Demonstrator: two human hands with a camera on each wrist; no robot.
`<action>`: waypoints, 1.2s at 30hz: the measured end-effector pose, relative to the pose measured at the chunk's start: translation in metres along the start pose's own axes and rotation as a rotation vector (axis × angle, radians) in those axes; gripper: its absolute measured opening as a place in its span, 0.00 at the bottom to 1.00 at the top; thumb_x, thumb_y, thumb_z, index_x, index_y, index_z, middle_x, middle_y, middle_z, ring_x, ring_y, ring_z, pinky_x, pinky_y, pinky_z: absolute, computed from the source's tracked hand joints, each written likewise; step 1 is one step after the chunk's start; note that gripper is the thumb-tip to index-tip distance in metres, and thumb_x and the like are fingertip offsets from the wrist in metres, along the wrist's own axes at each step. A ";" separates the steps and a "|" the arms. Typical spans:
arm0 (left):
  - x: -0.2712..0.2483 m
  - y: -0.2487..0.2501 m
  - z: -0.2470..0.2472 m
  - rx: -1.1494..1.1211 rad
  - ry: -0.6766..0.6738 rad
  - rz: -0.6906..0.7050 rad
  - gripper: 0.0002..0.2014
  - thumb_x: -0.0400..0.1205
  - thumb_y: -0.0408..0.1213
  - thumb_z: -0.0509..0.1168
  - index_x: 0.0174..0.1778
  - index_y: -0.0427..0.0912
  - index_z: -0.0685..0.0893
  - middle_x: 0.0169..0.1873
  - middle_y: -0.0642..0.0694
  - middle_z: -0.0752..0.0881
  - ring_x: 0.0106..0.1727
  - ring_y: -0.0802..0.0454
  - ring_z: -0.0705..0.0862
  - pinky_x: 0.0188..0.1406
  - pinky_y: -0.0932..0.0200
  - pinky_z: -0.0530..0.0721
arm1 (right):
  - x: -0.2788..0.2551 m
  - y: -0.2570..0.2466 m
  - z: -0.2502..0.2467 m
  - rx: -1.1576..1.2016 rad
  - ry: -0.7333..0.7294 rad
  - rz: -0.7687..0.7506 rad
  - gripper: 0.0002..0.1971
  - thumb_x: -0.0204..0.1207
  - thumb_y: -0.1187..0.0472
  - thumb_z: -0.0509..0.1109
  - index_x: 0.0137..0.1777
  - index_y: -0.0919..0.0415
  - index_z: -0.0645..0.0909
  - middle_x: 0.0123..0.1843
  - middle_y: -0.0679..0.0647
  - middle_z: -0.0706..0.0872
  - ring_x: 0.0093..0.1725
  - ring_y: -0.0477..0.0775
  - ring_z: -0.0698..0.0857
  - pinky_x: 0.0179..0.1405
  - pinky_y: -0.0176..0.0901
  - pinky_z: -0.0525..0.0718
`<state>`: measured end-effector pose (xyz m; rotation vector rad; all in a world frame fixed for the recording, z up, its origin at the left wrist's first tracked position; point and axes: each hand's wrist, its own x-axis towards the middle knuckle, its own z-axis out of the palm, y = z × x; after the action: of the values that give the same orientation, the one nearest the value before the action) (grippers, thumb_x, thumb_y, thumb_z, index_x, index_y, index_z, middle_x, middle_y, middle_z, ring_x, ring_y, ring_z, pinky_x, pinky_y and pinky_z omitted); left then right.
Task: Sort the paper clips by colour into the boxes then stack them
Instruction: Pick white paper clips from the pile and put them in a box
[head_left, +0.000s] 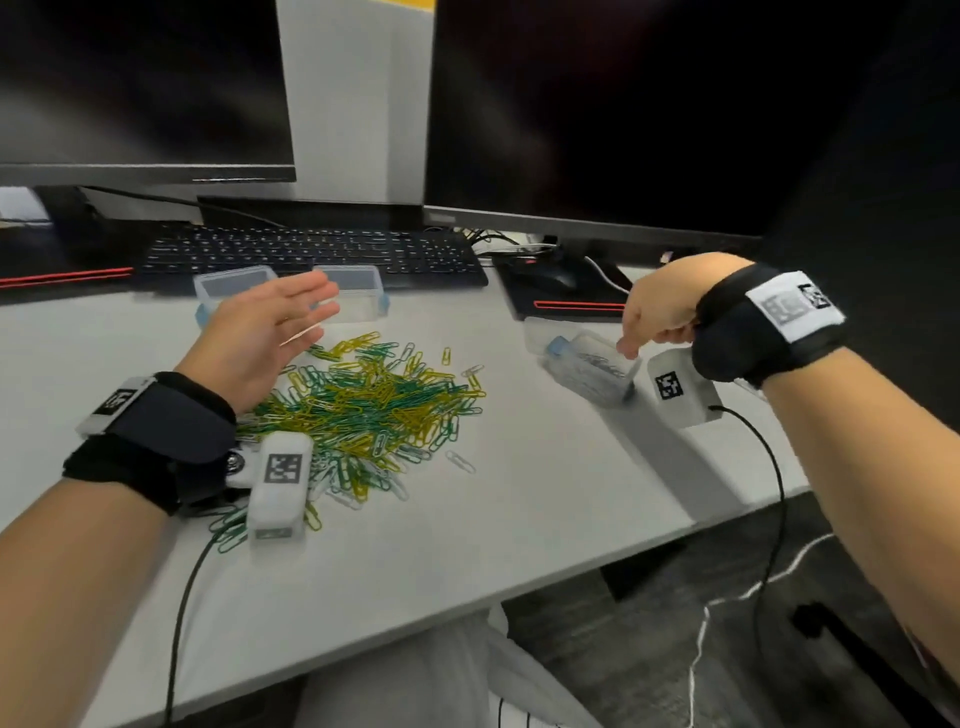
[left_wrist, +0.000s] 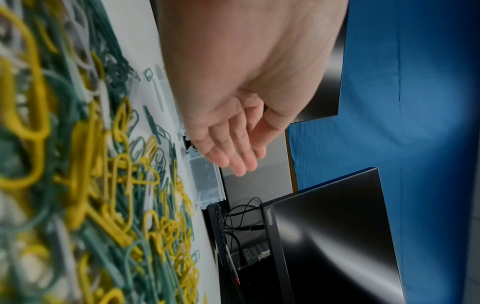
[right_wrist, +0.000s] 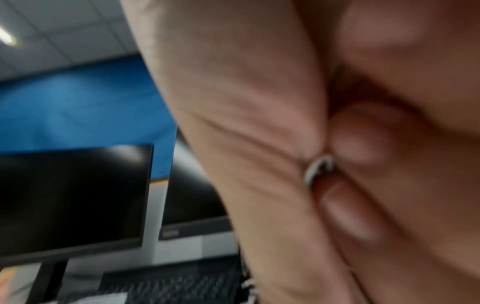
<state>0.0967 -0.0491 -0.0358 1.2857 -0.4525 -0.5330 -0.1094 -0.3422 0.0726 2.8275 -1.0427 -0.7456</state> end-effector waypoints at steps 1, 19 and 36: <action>-0.001 0.001 0.000 0.007 0.004 0.001 0.16 0.85 0.30 0.57 0.67 0.44 0.80 0.63 0.49 0.86 0.63 0.55 0.85 0.64 0.57 0.78 | 0.000 0.000 0.001 -0.011 -0.009 0.004 0.15 0.81 0.51 0.68 0.54 0.64 0.87 0.34 0.55 0.77 0.28 0.51 0.71 0.27 0.37 0.69; -0.006 0.004 0.003 0.229 -0.029 -0.215 0.23 0.76 0.16 0.52 0.60 0.39 0.83 0.64 0.41 0.83 0.59 0.49 0.81 0.41 0.64 0.78 | 0.002 -0.066 0.011 0.316 -0.040 -0.303 0.30 0.71 0.48 0.78 0.72 0.51 0.75 0.53 0.54 0.89 0.42 0.52 0.92 0.48 0.47 0.91; -0.011 -0.007 0.016 0.833 -0.307 -0.092 0.18 0.75 0.27 0.73 0.57 0.46 0.78 0.47 0.48 0.85 0.48 0.50 0.84 0.46 0.63 0.82 | 0.039 -0.192 0.043 0.858 -0.182 -0.754 0.13 0.77 0.70 0.71 0.61 0.69 0.82 0.55 0.62 0.89 0.46 0.51 0.89 0.52 0.40 0.89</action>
<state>0.0771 -0.0561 -0.0392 2.0356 -0.9363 -0.6510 0.0128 -0.2129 -0.0193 4.0483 -0.2593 -0.6986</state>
